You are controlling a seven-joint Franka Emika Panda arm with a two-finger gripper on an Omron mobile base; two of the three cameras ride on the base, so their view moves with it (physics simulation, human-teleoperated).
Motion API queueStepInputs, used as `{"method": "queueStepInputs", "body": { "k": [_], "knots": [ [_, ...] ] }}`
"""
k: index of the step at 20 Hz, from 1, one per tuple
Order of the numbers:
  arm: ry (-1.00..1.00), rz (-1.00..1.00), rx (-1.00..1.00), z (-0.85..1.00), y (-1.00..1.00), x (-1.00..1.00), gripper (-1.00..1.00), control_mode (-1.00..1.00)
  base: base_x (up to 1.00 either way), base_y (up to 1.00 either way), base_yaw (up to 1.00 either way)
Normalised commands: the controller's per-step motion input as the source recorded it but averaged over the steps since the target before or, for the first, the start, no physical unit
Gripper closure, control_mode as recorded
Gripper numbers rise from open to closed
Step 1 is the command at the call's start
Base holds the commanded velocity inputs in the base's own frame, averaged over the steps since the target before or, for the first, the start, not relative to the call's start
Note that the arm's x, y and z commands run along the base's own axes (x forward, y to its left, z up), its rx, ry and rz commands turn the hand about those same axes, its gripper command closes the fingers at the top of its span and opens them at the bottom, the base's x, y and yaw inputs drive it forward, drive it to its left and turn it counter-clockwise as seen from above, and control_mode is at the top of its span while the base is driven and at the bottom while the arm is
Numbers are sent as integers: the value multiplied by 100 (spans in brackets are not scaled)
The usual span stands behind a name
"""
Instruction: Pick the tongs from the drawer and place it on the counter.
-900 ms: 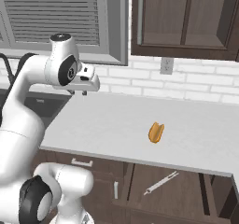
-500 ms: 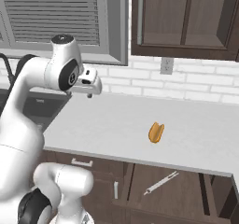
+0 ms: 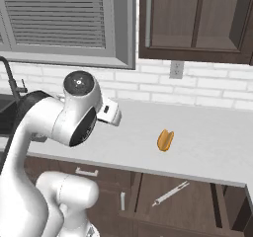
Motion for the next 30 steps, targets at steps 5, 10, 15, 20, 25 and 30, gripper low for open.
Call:
{"method": "queueStepInputs", "body": {
  "k": [5,10,15,20,25,30],
  "knots": [
    [-24,-14,17,0,-59,-73,-100,-100,0,0,0],
    [-8,-15,15,-1,-55,-27,-100,-100,0,0,0],
    [7,-16,32,-2,-86,-12,-100,-100,0,0,0],
    [28,-13,18,-16,-90,-19,-100,-100,0,0,0],
    [39,-21,3,-63,-100,-26,-100,-100,0,0,0],
    [59,-34,3,-65,-61,-23,-100,-100,0,0,0]
  ]
}}
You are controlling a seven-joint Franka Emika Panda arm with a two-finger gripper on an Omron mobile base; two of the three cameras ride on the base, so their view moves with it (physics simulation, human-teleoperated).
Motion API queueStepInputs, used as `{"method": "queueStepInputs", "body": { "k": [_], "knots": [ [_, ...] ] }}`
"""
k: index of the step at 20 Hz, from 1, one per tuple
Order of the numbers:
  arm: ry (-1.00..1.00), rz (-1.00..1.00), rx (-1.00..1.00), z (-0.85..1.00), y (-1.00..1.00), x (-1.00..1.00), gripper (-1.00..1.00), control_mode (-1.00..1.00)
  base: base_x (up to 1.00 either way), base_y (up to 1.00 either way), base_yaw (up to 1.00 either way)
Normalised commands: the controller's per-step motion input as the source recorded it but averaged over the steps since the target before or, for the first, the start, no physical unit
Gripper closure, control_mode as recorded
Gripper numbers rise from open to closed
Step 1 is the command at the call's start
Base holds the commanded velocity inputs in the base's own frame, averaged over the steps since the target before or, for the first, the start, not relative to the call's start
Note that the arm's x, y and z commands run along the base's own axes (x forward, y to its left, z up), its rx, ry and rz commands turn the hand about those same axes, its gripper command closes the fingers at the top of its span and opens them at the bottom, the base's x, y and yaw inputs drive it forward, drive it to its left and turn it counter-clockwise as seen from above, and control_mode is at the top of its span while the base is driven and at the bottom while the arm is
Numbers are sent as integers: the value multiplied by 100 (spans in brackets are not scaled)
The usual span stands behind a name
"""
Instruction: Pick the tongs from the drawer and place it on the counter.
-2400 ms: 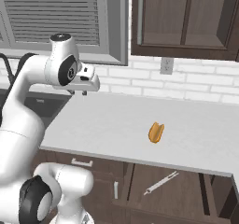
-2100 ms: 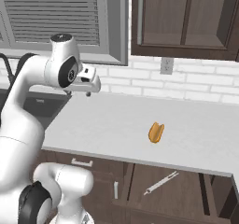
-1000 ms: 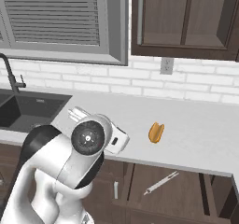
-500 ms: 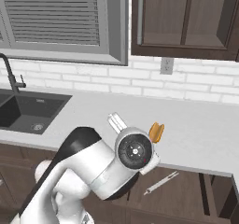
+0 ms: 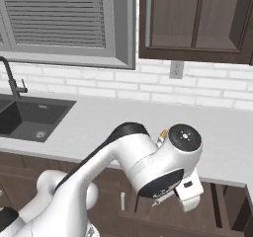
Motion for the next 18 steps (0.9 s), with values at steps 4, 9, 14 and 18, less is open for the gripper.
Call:
{"method": "queueStepInputs", "body": {
  "k": [4,9,14,18],
  "knots": [
    [40,-24,11,-39,-24,-22,-100,-100,0,0,0],
    [39,-24,17,-61,-45,-3,-100,-100,0,0,0],
    [24,-24,16,-87,-17,0,-100,-100,0,0,0],
    [2,-23,17,-47,0,11,-100,-100,0,0,0]
  ]
}}
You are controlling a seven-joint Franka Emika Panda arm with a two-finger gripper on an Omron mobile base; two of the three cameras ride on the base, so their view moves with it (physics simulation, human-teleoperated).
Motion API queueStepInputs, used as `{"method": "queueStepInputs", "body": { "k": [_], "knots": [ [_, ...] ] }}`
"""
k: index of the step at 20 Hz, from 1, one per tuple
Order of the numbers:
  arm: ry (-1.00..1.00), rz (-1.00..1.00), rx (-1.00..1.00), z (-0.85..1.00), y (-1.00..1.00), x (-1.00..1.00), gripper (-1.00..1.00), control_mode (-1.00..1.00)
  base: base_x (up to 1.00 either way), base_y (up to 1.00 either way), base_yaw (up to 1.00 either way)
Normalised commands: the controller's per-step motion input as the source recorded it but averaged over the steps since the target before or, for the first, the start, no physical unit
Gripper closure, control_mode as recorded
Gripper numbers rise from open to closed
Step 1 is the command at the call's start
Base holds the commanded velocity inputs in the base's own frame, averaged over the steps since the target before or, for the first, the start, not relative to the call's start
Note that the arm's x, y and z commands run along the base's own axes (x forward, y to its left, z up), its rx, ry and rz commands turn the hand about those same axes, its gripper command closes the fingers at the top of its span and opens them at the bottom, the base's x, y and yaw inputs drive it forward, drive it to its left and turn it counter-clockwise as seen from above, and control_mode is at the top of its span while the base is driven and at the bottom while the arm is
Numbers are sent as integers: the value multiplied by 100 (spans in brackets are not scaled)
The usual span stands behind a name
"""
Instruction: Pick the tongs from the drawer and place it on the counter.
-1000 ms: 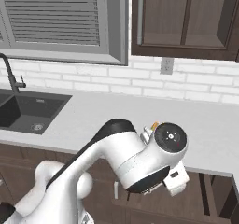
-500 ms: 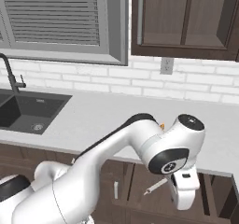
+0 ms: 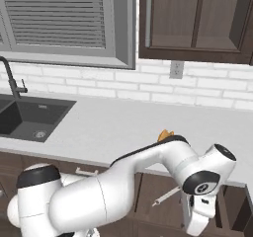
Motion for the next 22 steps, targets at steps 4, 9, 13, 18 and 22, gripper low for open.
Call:
{"method": "queueStepInputs", "body": {
  "k": [4,9,13,18,22],
  "knots": [
    [-6,-20,1,-44,16,33,-100,-100,0,0,0],
    [-2,-9,0,-58,5,14,-100,-100,0,0,0],
    [-4,-3,-1,-52,0,0,-100,-100,0,0,0],
    [-6,0,-8,-49,1,11,-100,-100,0,0,0],
    [0,0,-9,-38,0,32,-100,-100,0,0,0]
  ]
}}
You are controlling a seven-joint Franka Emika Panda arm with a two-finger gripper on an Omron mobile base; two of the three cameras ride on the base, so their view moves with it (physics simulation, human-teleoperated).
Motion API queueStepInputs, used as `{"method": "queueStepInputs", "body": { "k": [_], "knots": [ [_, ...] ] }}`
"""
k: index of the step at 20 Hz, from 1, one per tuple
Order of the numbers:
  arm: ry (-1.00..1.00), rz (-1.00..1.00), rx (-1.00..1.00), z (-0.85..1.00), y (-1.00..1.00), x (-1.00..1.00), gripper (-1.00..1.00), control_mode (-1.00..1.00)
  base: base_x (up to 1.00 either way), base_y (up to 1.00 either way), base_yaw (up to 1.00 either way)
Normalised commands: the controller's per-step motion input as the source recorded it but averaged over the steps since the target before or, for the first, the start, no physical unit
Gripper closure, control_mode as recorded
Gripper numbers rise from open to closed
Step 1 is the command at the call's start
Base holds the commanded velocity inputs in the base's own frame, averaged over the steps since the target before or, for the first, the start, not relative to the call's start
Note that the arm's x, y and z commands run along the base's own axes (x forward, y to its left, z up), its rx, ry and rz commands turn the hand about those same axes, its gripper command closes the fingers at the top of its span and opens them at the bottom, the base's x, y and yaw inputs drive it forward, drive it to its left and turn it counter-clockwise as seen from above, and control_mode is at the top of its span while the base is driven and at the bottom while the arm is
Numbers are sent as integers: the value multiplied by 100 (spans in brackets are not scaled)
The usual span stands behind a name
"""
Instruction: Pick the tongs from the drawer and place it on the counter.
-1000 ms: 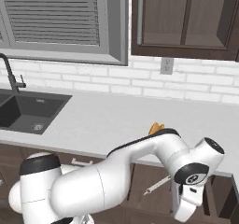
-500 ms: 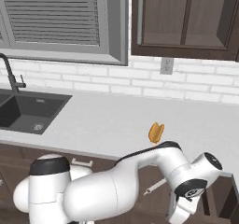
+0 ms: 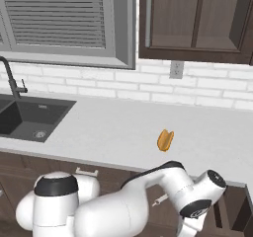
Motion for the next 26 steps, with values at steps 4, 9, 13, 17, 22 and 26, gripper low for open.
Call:
{"method": "queueStepInputs", "body": {
  "k": [4,9,13,17,22,26],
  "knots": [
    [0,0,-2,-28,0,42,-100,-100,0,0,0],
    [0,0,-1,-37,0,19,-100,-100,0,0,0],
    [14,0,0,-32,-12,-12,-100,-100,0,0,0],
    [23,0,0,-27,-30,-71,-100,-100,0,0,0],
    [20,0,0,-13,-50,-100,-100,-100,0,0,0],
    [15,0,1,-4,-66,-100,-100,-100,0,0,0]
  ]
}}
